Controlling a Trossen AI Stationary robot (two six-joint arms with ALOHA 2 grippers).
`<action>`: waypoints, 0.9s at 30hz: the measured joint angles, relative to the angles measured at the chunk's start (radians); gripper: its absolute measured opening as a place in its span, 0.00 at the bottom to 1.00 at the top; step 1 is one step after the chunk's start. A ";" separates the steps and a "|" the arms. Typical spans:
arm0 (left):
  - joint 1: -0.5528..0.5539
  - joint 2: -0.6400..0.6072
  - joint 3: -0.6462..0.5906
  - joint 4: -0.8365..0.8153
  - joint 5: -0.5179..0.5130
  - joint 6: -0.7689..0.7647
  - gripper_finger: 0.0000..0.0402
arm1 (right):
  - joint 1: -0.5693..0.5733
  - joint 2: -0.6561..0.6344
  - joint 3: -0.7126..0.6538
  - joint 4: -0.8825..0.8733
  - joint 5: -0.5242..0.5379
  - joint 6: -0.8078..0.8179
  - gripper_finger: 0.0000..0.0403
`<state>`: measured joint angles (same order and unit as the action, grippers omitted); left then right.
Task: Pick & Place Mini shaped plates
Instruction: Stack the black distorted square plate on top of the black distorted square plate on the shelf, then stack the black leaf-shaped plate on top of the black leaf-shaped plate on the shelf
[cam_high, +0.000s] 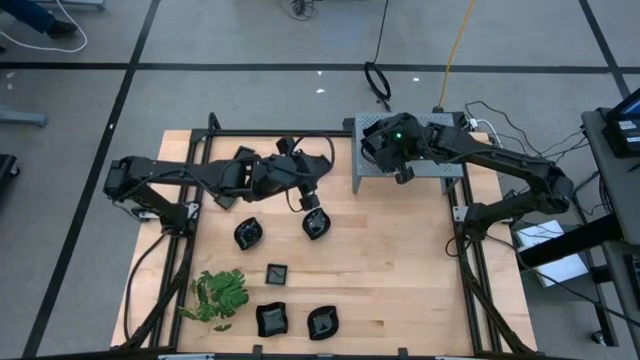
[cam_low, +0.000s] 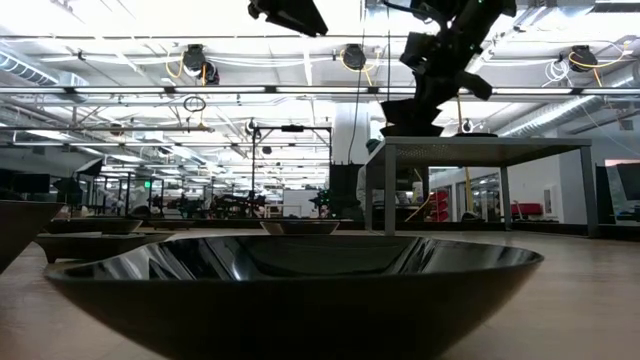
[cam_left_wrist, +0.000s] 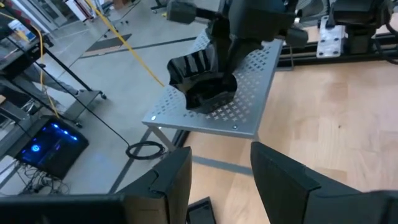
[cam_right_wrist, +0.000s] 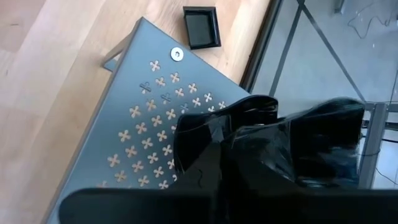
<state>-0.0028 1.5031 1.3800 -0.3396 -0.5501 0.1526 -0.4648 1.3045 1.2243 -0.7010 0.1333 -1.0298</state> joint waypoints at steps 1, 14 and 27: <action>0.002 0.000 0.000 0.000 0.000 0.001 0.42 | 0.000 -0.002 0.000 0.000 0.000 0.002 0.04; 0.003 0.000 0.000 0.000 0.001 0.000 0.42 | 0.002 -0.014 0.000 0.007 0.004 0.026 0.27; 0.001 0.000 0.000 -0.001 0.004 -0.068 0.42 | 0.114 -0.093 -0.001 0.170 -0.084 0.392 0.27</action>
<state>-0.0019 1.5028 1.3800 -0.3408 -0.5462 0.0846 -0.3509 1.2118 1.2234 -0.5308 0.0496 -0.6377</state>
